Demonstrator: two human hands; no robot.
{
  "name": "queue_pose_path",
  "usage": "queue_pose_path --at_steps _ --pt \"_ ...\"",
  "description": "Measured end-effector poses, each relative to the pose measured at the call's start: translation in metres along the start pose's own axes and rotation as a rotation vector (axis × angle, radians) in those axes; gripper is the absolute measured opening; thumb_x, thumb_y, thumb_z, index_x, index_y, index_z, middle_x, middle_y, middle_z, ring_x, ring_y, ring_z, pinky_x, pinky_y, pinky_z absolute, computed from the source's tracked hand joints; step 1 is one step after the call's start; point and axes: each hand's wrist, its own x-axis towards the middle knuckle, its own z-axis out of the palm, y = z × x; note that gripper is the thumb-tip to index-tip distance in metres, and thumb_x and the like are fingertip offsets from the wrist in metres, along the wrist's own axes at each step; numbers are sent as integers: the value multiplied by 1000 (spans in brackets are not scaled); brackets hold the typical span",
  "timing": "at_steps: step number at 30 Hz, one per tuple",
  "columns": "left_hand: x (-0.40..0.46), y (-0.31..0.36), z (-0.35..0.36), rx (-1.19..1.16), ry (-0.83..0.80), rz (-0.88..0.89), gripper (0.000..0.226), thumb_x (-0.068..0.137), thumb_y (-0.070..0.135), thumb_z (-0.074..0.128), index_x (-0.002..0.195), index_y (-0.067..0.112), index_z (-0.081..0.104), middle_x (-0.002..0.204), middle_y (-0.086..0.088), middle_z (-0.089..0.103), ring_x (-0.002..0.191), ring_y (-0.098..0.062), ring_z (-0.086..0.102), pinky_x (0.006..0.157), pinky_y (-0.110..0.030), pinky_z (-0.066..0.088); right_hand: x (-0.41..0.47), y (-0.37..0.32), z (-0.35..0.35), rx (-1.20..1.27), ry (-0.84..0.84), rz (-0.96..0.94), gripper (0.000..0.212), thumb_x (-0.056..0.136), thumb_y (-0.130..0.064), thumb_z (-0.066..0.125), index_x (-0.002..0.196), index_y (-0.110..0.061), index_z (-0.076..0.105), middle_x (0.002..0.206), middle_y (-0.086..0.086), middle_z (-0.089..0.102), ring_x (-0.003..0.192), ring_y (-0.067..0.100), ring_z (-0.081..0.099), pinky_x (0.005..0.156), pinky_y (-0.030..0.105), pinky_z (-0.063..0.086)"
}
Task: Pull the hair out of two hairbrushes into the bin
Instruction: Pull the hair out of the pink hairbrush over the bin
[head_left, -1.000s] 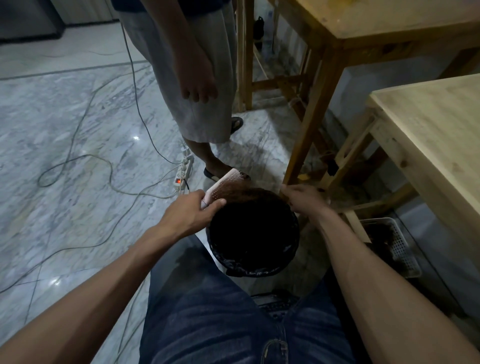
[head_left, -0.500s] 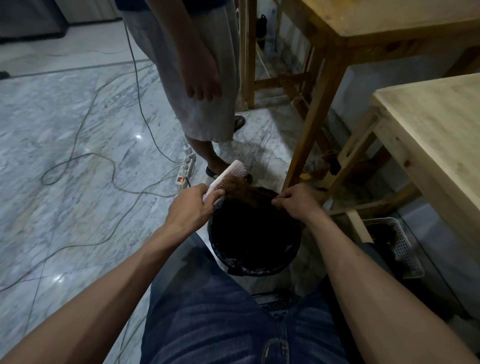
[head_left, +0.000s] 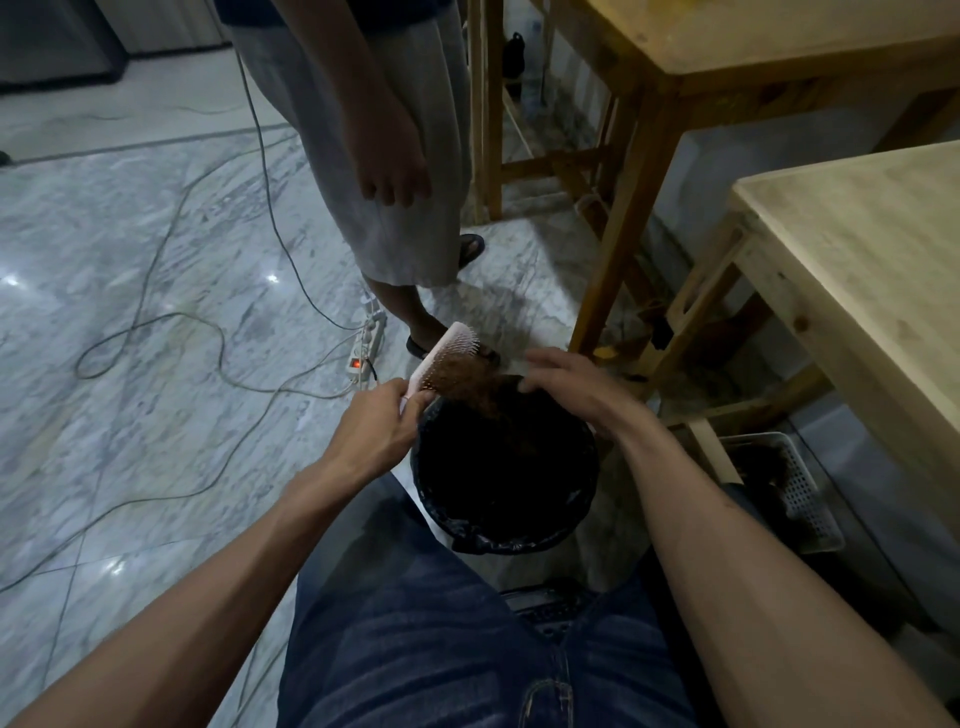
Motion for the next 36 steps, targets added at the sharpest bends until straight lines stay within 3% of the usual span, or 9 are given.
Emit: queue_pose_path --at_steps 5,8,12,20,24,27,30,33,36 --pt "-2 13 1 24 7 60 21 98 35 53 87 17 56 68 0 53 68 -25 49 56 -35 28 13 -3 21 -44 168 -178 7 85 -30 82 87 -24 79 80 -12 72 76 0 64 73 14 46" --pt "1 11 -4 50 -12 29 24 95 35 54 88 13 63 66 -2 57 68 -28 56 53 -34 34 23 13 20 -22 325 -69 24 80 -30 86 60 -23 75 69 -8 74 70 7 67 71 28 54" --pt "4 9 -3 66 -46 3 27 94 37 57 93 13 67 66 -3 58 61 -23 55 51 -32 35 28 33 14 64 400 78 19 72 -35 89 67 -20 79 78 -4 80 85 18 75 91 44 61" --pt "10 -3 -11 102 -18 -37 27 95 35 59 78 14 60 61 -5 55 60 -28 56 48 -32 32 14 39 -13 -3 652 261 27 90 -23 75 66 -18 64 80 4 68 82 27 66 74 32 47" --pt "11 -5 -12 94 1 -12 26 96 34 58 85 11 64 66 -8 59 62 -28 56 50 -33 30 13 38 -5 -67 433 156 12 94 -13 66 94 -17 78 112 6 71 114 27 64 91 32 50" --pt "9 4 -5 78 18 21 26 97 34 58 95 9 66 73 -8 60 65 -28 56 52 -34 32 10 15 9 45 173 52 37 93 -11 65 129 -19 67 137 0 61 123 16 58 95 24 45" --pt "8 9 -1 76 28 58 26 96 35 58 98 10 66 78 -9 63 68 -28 55 55 -34 37 9 2 18 108 97 -79 29 88 -35 77 115 -24 77 116 -5 74 103 7 67 91 23 50" --pt "7 9 1 93 25 75 27 96 36 58 95 10 65 79 -10 64 70 -30 58 56 -36 40 13 4 22 42 165 -154 4 85 -28 82 85 -25 80 87 -7 77 83 6 69 79 21 50" --pt "8 8 -1 97 28 30 24 97 31 57 82 13 57 67 -5 56 56 -19 48 47 -32 29 18 16 19 -34 300 -96 20 85 -25 82 66 -27 75 76 -11 72 82 8 67 79 25 51"
